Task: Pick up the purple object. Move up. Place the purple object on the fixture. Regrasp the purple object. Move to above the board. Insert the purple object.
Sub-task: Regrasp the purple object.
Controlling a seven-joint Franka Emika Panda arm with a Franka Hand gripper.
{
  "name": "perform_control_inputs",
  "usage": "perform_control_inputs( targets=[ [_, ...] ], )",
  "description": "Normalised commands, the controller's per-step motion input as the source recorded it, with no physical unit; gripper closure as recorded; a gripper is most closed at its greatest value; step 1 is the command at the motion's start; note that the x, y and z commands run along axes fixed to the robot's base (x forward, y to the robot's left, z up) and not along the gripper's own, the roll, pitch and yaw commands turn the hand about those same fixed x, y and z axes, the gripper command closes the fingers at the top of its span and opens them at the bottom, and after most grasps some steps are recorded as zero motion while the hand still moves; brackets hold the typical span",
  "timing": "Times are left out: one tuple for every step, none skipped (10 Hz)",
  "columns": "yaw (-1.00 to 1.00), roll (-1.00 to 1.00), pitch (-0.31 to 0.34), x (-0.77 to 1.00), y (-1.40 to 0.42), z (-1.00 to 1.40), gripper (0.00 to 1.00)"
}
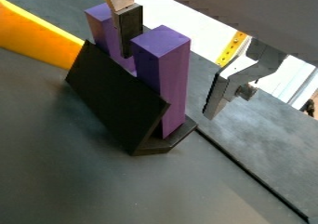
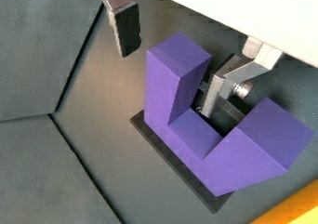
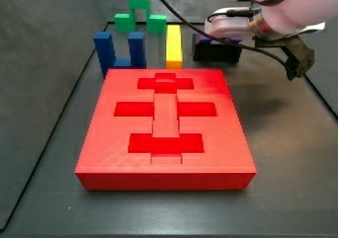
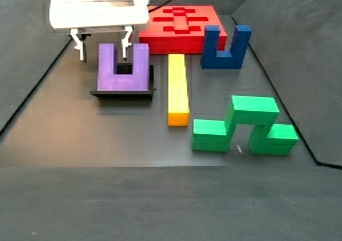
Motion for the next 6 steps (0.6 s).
perform_control_inputs(
  targets=[
    [-0.08,0.05,0.000,0.00,0.00,0.17,0.00],
    [-0.06,0.01,0.023,0.00,0.00,0.23,0.00],
    [0.00,0.00,0.011,0.00,0.00,-0.03,0.00],
    [0.00,0.02,0.000,-0.03,0.00,-0.02,0.00],
    [0.00,0.00,0.069,-0.03,-0.03,-0.12,0.00],
    [0.00,0.00,0.100,0.00,-0.03,-0.12,0.00]
  ],
)
